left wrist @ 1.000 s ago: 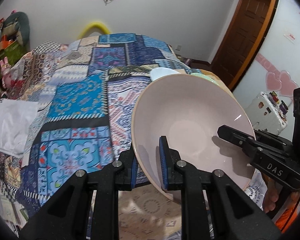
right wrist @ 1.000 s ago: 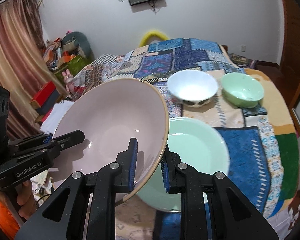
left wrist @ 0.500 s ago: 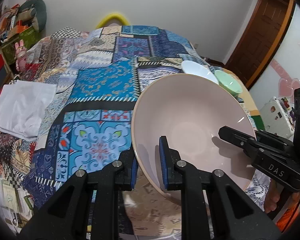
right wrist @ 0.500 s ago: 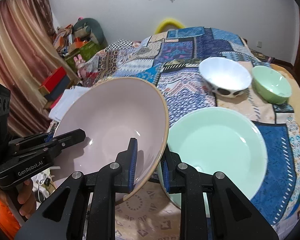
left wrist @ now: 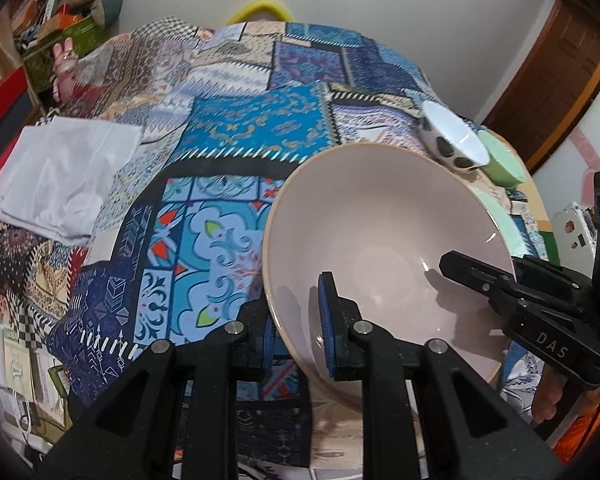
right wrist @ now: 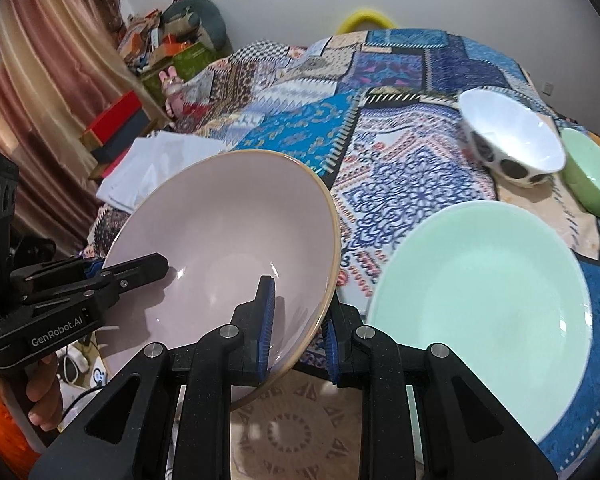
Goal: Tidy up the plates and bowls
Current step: 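Lower the pale pink bowl onto the mint-green plate and open both tools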
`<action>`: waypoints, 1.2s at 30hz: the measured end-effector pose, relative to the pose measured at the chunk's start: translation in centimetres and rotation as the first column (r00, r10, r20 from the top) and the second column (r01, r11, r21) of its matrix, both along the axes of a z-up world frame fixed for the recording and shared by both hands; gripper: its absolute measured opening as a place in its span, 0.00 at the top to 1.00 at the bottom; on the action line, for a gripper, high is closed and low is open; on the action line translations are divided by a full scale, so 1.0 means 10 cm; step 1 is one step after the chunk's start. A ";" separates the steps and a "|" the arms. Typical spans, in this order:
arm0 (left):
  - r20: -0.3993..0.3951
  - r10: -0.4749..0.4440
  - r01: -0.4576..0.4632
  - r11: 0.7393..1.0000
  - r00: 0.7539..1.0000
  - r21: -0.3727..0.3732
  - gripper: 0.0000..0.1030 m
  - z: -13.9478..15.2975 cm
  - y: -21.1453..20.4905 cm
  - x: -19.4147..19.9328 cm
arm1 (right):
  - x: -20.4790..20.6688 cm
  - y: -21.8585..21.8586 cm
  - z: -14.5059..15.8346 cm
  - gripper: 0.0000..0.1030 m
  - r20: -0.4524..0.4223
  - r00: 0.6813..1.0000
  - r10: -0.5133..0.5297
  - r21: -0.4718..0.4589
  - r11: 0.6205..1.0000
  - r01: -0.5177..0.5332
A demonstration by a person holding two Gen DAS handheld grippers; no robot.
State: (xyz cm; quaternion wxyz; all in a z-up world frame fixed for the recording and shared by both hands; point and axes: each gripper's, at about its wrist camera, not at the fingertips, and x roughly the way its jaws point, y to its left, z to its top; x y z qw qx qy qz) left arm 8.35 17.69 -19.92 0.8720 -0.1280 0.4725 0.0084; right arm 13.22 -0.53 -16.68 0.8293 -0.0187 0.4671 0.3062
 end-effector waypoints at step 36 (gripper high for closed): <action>0.084 -0.011 0.000 0.991 0.996 0.132 0.52 0.42 -0.12 -0.04 | 0.05 -0.60 0.43 0.61 0.110 0.993 -0.040 -0.025 0.999 0.043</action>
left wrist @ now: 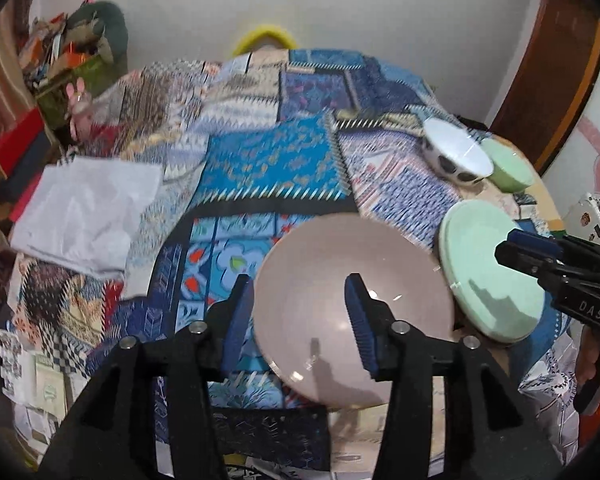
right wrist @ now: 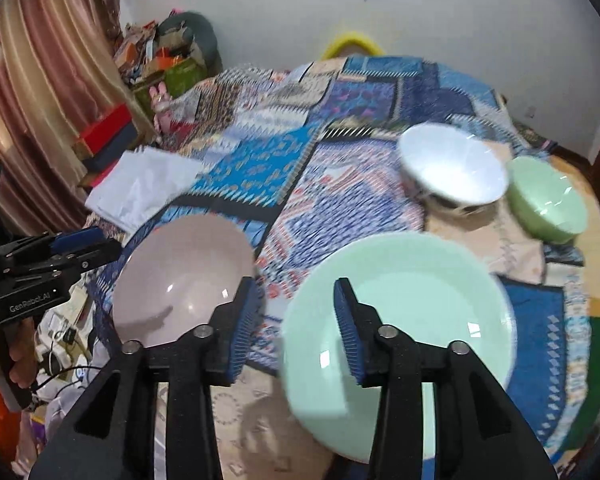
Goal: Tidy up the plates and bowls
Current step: 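Lower the pale pink bowl onto the mint-green plate and open both tools, then move both tools toward the white bowl with dark spots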
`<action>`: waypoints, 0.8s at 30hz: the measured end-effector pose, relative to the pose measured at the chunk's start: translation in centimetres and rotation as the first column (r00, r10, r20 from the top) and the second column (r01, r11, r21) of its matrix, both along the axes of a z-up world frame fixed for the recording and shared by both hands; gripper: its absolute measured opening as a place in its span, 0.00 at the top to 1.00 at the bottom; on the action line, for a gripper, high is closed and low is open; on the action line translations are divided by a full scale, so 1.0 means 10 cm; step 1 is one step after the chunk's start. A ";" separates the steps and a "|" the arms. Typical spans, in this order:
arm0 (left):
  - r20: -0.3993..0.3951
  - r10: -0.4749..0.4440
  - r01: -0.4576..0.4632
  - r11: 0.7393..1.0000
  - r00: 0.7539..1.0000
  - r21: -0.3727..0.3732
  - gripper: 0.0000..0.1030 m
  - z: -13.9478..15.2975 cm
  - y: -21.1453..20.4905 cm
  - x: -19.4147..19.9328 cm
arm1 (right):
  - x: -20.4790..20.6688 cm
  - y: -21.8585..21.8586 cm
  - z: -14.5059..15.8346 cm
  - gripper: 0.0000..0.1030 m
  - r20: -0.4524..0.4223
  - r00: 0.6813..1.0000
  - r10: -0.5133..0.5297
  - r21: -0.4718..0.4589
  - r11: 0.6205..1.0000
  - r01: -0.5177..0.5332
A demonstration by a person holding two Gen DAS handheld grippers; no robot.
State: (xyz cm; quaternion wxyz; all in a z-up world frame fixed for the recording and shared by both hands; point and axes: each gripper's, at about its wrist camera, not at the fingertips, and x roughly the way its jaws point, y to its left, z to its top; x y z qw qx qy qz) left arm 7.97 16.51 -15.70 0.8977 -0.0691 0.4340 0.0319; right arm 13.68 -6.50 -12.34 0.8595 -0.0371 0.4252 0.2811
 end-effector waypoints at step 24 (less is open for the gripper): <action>0.153 -0.202 0.199 0.979 0.967 0.037 0.12 0.59 -1.21 1.16 | 0.83 -1.02 0.27 0.41 0.116 0.965 -0.234 0.020 0.972 0.233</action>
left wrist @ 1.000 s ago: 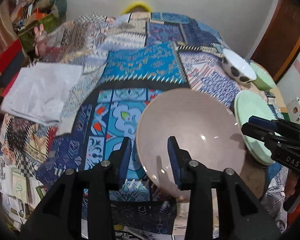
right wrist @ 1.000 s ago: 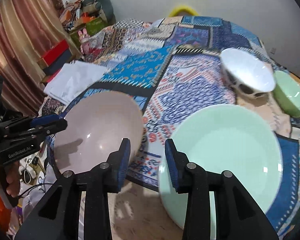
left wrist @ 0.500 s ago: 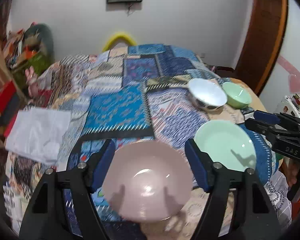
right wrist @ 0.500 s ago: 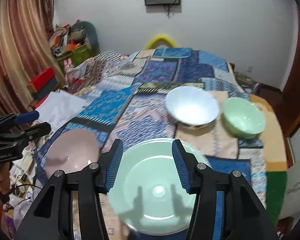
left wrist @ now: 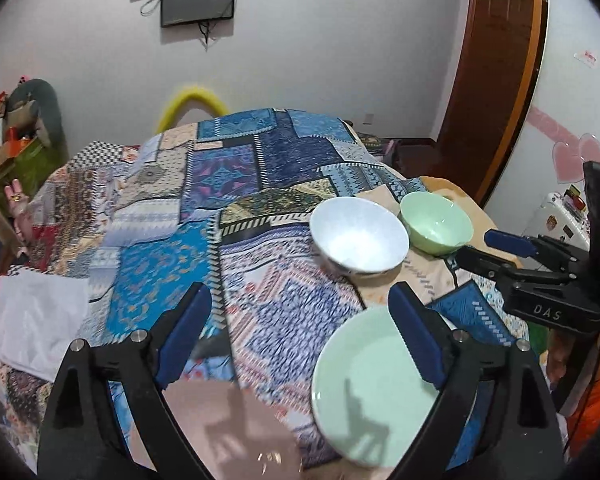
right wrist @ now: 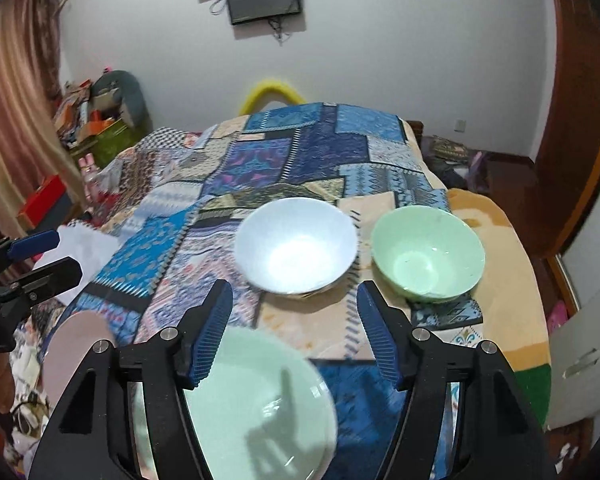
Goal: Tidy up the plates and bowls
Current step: 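Move both tools toward the white bowl with dark spots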
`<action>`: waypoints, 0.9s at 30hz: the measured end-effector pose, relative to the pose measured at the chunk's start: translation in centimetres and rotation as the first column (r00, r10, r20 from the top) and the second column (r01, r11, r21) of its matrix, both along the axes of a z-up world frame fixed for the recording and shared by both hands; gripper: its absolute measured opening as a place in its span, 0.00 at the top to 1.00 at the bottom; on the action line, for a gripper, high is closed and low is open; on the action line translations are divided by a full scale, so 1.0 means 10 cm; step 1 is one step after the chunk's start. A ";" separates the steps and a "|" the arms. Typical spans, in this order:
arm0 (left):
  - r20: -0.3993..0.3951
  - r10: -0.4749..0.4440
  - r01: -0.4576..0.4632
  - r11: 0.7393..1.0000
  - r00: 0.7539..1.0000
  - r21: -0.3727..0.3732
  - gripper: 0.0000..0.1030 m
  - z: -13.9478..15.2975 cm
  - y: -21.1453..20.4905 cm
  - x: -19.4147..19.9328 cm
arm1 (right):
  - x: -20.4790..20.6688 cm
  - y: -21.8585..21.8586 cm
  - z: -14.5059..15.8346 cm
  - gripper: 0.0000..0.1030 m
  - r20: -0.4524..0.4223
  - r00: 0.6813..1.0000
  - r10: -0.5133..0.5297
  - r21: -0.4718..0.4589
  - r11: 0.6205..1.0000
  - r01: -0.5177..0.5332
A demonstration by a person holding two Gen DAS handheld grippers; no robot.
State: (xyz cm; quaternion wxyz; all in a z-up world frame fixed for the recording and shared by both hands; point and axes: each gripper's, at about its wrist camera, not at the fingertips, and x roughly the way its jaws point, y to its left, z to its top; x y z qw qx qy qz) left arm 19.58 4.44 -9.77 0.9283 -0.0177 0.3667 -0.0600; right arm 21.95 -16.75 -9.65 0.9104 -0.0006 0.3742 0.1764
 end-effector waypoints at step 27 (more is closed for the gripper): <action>-0.170 0.004 0.002 0.999 0.985 0.034 0.33 -1.00 -0.16 1.54 | 0.97 0.05 -0.89 0.71 -0.233 0.973 0.008 0.046 0.999 0.002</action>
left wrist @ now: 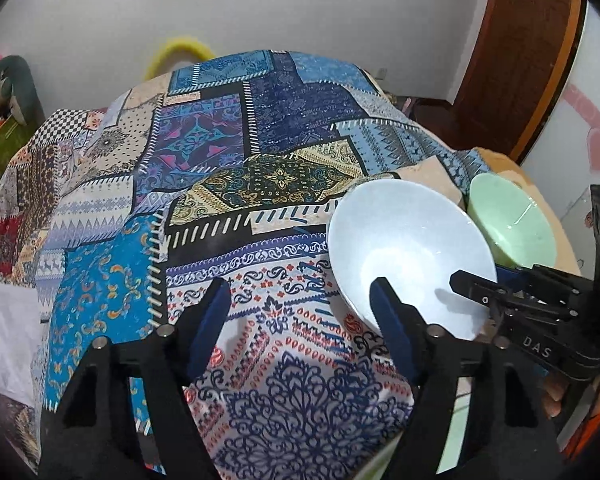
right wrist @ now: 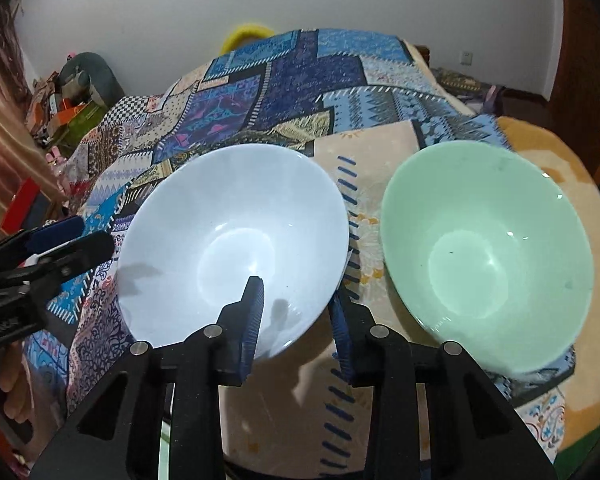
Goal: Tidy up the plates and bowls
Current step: 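Move both tools toward the white bowl with dark spots, then close both tools on the rim of the white spotted bowl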
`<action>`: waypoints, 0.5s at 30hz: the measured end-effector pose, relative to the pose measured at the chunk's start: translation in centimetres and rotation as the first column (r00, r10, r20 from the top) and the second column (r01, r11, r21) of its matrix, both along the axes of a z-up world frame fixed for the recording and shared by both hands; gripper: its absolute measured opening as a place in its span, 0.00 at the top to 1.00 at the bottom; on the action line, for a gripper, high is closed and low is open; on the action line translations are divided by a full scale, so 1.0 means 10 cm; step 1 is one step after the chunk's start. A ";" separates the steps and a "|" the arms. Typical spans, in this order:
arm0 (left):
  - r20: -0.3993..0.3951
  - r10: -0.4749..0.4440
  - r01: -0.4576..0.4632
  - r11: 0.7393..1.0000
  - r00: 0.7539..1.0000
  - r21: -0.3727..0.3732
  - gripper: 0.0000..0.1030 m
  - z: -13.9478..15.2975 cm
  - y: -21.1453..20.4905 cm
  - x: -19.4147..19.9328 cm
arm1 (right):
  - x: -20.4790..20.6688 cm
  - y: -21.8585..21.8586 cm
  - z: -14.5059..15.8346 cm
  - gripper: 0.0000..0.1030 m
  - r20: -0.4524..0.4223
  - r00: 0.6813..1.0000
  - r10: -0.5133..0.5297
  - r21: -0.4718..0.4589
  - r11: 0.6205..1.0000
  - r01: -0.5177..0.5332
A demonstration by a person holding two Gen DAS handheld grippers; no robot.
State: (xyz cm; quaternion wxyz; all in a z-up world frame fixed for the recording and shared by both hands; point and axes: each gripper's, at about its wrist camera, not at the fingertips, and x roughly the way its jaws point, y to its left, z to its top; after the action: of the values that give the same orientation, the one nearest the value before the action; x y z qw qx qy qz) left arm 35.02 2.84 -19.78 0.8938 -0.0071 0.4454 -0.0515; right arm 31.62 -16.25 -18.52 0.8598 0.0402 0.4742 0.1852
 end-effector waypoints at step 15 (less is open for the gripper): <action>-0.116 -0.035 0.039 0.999 0.993 0.029 0.75 -0.31 -0.22 0.24 | -0.01 0.05 0.04 0.79 -0.031 0.994 0.106 0.034 0.994 -0.105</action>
State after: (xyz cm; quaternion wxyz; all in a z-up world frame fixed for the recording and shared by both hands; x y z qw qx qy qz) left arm 37.38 0.66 -22.91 0.8655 0.0123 0.4972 -0.0605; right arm 31.56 -15.75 -18.17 0.8402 0.0322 0.4865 0.2373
